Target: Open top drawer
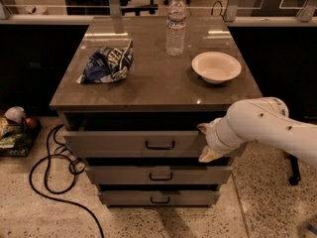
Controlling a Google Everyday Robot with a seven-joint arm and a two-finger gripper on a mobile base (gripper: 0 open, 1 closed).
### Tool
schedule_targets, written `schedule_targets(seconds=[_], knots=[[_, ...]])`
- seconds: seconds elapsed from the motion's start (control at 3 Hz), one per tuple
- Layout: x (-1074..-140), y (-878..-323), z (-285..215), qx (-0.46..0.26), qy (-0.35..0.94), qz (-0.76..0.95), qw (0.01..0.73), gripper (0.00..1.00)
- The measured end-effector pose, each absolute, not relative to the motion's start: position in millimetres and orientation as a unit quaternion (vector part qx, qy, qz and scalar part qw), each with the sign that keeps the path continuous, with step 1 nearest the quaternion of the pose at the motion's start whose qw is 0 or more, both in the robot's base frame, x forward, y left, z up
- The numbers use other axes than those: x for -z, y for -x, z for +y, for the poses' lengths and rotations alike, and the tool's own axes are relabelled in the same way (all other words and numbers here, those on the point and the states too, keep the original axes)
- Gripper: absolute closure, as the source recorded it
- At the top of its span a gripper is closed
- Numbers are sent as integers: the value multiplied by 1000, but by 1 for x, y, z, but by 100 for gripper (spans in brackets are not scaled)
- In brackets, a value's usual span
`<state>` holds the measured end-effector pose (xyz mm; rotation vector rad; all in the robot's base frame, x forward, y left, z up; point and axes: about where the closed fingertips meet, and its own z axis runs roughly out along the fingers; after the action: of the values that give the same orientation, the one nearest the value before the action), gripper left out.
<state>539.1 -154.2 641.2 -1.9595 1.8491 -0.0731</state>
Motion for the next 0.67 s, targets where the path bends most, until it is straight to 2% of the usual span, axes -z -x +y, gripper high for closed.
schedule_targets(seconds=[0.67], knots=[[-644,-539,-154,26,709,669,221,87]])
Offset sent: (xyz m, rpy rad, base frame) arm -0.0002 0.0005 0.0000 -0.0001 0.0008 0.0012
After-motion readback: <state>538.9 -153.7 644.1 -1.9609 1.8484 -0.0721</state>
